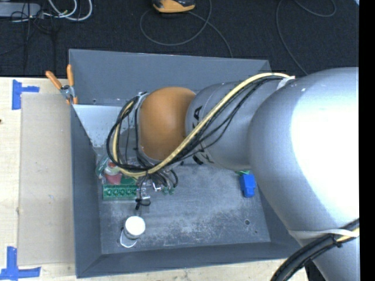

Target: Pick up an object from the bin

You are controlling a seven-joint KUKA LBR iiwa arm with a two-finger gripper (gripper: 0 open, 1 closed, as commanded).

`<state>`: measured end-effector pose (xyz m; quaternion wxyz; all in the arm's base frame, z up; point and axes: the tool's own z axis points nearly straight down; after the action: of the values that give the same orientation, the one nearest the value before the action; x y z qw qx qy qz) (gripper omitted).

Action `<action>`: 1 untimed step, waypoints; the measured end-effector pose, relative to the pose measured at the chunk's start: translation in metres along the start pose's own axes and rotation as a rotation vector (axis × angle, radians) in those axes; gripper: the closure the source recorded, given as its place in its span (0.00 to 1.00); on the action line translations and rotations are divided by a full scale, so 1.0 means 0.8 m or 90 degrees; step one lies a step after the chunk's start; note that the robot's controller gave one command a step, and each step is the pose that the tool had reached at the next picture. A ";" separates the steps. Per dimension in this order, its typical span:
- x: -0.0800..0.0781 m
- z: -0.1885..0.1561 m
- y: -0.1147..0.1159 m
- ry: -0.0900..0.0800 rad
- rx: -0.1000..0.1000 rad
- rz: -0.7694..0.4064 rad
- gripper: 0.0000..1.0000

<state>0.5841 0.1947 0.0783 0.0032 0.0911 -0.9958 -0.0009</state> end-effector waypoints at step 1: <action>-0.006 0.009 0.023 -0.003 0.000 0.128 1.00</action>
Offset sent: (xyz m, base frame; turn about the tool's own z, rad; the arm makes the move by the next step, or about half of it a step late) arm 0.0000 0.0000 0.0000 0.0000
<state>0.5856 0.2140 0.0711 0.0010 -0.0091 -1.0000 -0.0005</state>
